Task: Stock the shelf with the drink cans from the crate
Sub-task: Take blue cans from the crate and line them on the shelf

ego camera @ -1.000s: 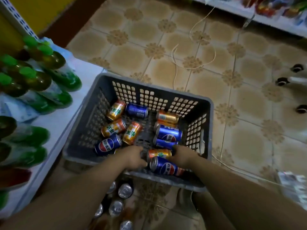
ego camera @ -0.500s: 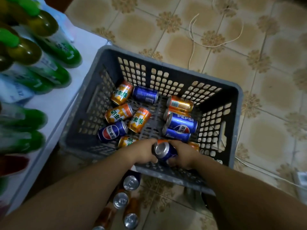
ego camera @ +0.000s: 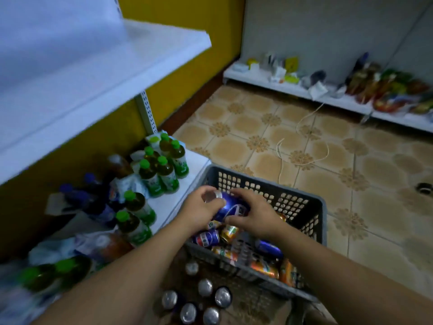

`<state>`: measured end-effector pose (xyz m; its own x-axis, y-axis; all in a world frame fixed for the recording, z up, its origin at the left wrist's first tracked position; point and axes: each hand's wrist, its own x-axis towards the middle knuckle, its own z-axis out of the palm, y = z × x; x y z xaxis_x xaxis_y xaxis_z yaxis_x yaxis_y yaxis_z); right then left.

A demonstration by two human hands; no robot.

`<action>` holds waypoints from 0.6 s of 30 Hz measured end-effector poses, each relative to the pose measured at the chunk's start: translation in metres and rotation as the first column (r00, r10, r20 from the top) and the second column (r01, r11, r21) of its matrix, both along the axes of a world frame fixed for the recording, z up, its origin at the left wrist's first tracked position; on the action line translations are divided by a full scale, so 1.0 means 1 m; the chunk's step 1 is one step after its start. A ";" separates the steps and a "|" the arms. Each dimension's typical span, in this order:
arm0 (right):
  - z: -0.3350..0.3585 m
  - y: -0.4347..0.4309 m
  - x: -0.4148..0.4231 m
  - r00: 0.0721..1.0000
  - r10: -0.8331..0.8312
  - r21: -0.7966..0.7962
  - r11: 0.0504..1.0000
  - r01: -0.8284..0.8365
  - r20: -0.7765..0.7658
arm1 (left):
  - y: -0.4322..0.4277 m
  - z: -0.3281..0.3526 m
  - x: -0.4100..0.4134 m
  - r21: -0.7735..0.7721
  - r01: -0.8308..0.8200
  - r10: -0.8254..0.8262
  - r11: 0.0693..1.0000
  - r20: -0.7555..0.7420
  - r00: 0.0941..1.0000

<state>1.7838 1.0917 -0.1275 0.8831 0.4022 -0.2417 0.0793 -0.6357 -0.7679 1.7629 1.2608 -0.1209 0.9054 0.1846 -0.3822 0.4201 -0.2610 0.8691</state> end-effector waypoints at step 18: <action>0.287 0.226 -0.155 0.985 0.172 0.695 0.704 -0.143 0.028 | 0.151 0.253 -0.239 -0.127 -0.335 0.353 0.934 0.492 0.796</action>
<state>1.6289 1.3175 0.1593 0.7877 0.6019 0.1308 0.0924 0.0946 -0.9912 1.5235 1.4120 0.1317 0.8515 0.5161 0.0924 -0.0159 -0.1507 0.9885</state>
